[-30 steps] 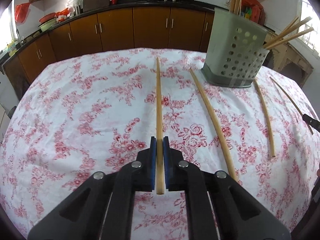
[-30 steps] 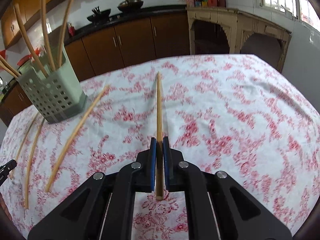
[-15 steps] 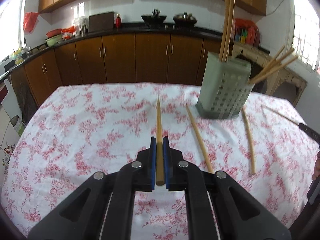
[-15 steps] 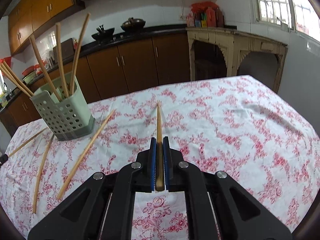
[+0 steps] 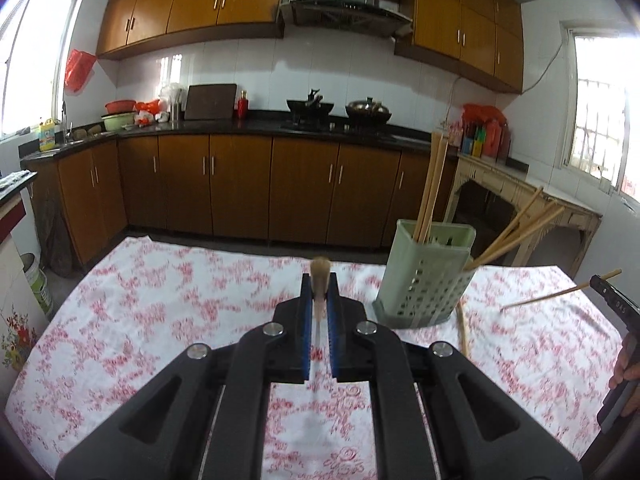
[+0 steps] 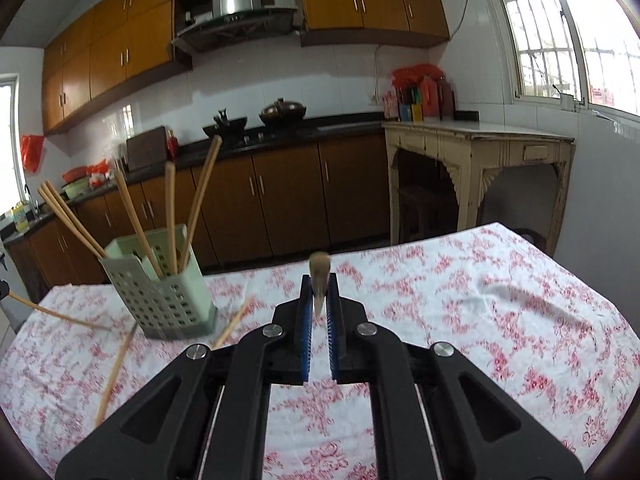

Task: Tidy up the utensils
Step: 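Raise the chopstick upright with the right tool while the left tool raises its own, then drop the chopstick into the green holder with the right tool while the left tool releases its own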

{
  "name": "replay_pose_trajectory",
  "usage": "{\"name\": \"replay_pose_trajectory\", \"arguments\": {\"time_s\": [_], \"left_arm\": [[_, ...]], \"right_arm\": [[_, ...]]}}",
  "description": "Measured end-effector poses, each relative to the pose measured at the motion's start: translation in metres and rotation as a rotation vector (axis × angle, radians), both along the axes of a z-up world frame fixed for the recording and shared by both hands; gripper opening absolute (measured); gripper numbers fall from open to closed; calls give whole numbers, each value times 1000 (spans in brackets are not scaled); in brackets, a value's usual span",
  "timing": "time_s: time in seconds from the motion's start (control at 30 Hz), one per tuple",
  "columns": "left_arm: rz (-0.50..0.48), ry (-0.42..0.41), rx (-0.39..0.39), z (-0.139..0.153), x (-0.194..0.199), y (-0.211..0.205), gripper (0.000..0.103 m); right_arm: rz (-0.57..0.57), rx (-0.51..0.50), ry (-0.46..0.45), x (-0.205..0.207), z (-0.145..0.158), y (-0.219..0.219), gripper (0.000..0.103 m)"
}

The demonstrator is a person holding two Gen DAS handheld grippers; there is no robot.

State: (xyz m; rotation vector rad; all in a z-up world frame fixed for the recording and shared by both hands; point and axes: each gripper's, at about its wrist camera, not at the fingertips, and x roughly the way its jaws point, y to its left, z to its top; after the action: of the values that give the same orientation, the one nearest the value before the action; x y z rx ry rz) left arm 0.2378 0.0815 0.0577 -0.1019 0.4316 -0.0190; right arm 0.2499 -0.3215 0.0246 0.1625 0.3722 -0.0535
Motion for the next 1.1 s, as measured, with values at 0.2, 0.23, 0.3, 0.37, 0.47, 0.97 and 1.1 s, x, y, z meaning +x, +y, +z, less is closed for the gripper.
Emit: {"name": "replay_pose_trajectory", "arguments": {"time_s": [0.2, 0.23, 0.3, 0.37, 0.47, 0.97, 1.1], "left_arm": [[0, -28, 2, 13, -1, -3, 8], [-1, -30, 2, 14, 0, -3, 8], [0, -31, 3, 17, 1, -4, 8], [-1, -36, -1, 19, 1, -5, 8], [-2, -50, 1, 25, 0, -5, 8], [-35, -68, 4, 38, -4, -14, 8], [-82, -70, -2, 49, -10, -23, 8]], "right_arm": [[-4, 35, -31, 0, 10, -4, 7], [-6, 37, -33, -1, 11, -4, 7], [-6, 44, -34, 0, 13, -4, 7], [-4, 54, -36, 0, 15, -5, 7], [-1, 58, -41, 0, 20, -4, 7], [63, 74, -25, -6, 40, 5, 7], [172, 131, -5, -13, 57, 15, 7]]}}
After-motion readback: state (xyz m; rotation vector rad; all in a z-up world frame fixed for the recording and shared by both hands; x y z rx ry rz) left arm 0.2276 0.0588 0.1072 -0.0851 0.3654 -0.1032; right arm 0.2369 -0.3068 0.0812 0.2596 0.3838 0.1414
